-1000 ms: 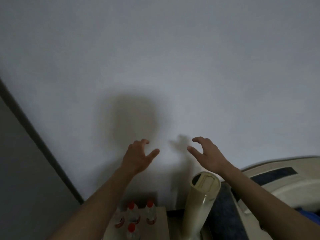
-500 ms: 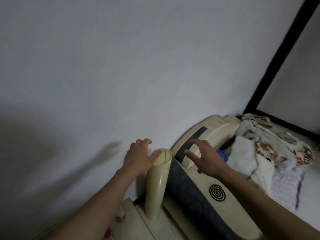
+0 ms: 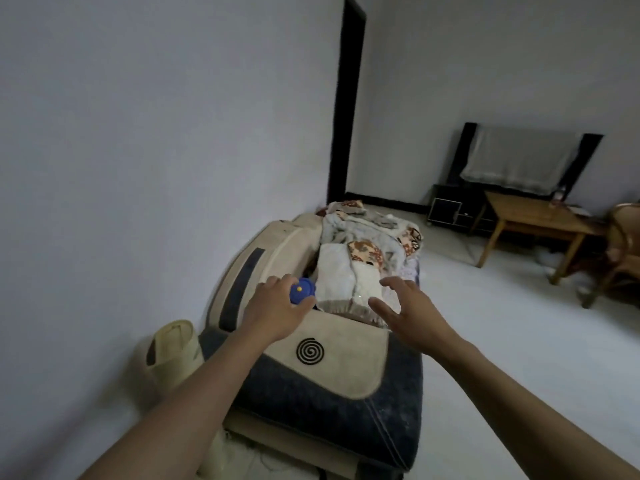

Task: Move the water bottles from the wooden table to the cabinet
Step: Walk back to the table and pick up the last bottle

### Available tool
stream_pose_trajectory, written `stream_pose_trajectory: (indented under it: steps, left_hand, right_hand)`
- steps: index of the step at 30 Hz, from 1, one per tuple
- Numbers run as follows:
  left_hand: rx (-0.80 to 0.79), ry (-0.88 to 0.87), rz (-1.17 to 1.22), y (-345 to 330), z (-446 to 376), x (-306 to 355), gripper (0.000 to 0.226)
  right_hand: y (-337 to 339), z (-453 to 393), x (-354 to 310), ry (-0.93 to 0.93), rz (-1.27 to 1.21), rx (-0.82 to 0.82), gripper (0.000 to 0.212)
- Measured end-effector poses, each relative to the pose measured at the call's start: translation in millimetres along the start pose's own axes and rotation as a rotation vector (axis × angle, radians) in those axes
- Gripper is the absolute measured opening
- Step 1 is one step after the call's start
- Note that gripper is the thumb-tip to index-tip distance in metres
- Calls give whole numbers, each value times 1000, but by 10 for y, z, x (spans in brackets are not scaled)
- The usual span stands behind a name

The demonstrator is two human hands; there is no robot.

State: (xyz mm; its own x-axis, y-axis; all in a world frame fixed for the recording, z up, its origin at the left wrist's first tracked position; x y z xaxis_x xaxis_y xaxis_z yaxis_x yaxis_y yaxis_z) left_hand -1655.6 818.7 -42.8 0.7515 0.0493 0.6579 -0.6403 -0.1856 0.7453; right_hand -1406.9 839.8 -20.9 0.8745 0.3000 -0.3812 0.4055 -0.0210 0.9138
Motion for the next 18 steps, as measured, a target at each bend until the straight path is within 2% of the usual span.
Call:
stream_pose_trajectory:
  steps: [7,18]
  left_hand:
    - [-152,-102,21,-959,24,1162,62]
    - [-311,-351,-23,-1783,77,2271,61]
  right_hand:
    - [728,589,1150,-192,11,135,56]
    - [1324,1618,2060,-483,-45,275,54]
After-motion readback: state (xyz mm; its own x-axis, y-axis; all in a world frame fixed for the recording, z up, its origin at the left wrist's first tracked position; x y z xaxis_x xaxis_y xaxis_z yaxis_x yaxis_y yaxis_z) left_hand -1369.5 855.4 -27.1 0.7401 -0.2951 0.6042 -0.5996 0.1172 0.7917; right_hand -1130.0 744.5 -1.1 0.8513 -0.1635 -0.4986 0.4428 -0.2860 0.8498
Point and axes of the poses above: each hand's wrist, its own z-axis away from the middle knuckle, its own y-axis out of the back of the hand, x = y × z, the point moved 6 cm from there along -z, towards the middle knuckle, and after that the axes turned 10 degrees about z, right-handed, at the moved point
